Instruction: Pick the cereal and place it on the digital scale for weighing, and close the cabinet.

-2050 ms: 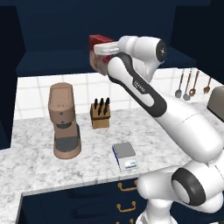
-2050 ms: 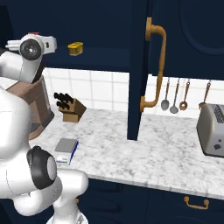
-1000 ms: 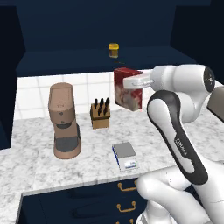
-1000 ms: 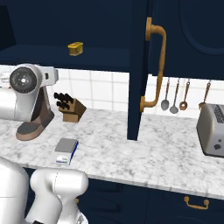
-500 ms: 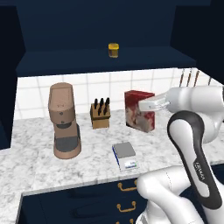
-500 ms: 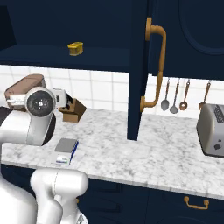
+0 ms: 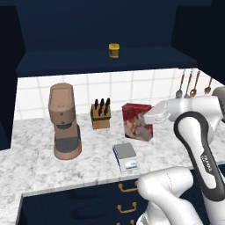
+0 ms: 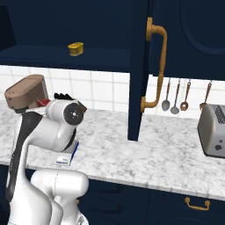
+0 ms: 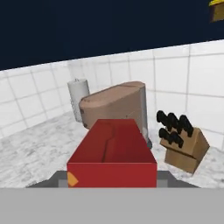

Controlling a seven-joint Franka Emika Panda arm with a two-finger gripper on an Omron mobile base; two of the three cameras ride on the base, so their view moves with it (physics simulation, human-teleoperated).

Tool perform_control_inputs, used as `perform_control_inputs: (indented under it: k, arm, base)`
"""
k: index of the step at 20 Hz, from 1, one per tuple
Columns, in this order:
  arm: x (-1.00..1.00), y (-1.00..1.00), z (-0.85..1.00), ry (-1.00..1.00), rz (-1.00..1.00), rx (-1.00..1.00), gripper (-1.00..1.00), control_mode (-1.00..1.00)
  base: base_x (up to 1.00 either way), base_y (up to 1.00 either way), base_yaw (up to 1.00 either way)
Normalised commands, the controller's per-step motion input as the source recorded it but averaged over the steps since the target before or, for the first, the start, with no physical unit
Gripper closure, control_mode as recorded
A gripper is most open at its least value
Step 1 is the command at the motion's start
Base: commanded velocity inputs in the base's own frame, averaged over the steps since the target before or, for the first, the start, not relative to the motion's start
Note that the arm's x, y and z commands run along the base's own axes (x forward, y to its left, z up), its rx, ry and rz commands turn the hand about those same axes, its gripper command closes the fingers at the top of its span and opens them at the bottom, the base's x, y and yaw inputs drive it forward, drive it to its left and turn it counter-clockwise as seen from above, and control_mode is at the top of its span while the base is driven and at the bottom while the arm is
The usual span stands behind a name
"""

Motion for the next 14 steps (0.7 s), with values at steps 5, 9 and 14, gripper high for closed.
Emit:
perform_control_inputs:
  k: [5, 9, 14]
  arm:
    - [0.22, -0.07, -0.58, -0.11, 0.21, 0.0, 1.0, -1.0]
    - [0.34, 0.0, -0.46, -0.03, 0.13, 0.0, 1.0, -1.0]
    - [0.1, 0.0, -0.39, 0.0, 0.11, 0.0, 1.0, -1.0]
  base:
    - [0.0, 0.0, 0.0]
    - [0.0, 0.0, 0.0]
    - [0.0, 0.0, 0.0]
